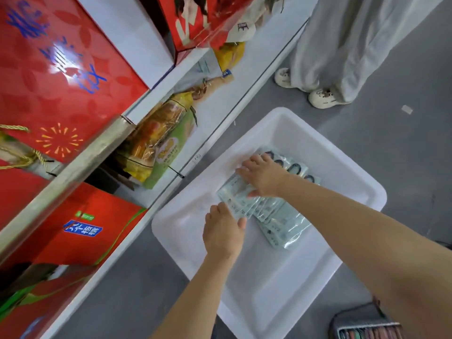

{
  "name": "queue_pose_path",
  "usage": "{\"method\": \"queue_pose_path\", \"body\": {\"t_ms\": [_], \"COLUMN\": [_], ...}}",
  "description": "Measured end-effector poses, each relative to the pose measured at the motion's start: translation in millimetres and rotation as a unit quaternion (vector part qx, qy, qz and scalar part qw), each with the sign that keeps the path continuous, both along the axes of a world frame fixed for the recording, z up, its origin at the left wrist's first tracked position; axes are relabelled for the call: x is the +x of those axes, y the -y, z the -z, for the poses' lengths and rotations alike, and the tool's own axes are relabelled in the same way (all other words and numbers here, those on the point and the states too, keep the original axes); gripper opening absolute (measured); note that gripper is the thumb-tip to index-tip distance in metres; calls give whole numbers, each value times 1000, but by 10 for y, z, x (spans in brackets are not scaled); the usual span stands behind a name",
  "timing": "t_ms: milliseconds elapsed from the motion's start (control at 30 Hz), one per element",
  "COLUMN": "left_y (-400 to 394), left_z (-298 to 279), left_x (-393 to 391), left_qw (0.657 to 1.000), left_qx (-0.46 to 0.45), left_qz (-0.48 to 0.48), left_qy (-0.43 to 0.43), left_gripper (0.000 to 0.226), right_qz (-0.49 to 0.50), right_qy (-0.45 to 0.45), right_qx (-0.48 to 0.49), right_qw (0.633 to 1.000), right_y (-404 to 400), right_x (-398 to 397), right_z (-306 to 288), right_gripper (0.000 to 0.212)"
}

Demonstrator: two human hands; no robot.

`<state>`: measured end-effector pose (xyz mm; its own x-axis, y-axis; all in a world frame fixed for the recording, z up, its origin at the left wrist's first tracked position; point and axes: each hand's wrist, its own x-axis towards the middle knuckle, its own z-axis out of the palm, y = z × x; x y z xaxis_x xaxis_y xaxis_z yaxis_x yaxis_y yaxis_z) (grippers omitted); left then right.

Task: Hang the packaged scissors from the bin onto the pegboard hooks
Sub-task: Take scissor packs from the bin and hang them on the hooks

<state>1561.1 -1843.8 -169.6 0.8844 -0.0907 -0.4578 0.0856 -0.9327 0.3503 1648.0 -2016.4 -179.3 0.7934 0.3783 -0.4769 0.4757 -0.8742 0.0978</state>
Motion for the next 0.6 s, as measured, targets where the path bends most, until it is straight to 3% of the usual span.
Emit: {"method": "queue_pose_path", "body": {"t_ms": [67,133,200,267,333,467,600], "left_y": [108,212,326,451,537,542,380], "left_z": [125,264,352,333,384,435,409], "left_x": [-13,-24,-60,-61,-47,-25,-18], "left_qw": [971,896,821,737,681,607,479], "left_qx": [-79,-188,-288,-385,-429,-462,-495], "left_qz": [-190,-341,-434,-502,-548,-616,-714], "left_qy": [-125,-214,-234,-239,-228,-198,-126], "left_gripper": [59,60,41,15,18,9,21], "right_qz": [-10,-1,35,75,117,204,318], "right_qy": [7,17,20,17,7,-27,-31], "right_qx": [-11,-1,27,63,101,187,251], "right_qw": [1000,1000,999,995,988,961,914], "right_y": [-16,5,60,119,186,291,369], "right_x": [-12,-32,-33,-27,-34,-101,-241], "right_z": [1,10,16,18,6,-92,-144], "right_gripper": [88,87,83,75,69,65,68]}}
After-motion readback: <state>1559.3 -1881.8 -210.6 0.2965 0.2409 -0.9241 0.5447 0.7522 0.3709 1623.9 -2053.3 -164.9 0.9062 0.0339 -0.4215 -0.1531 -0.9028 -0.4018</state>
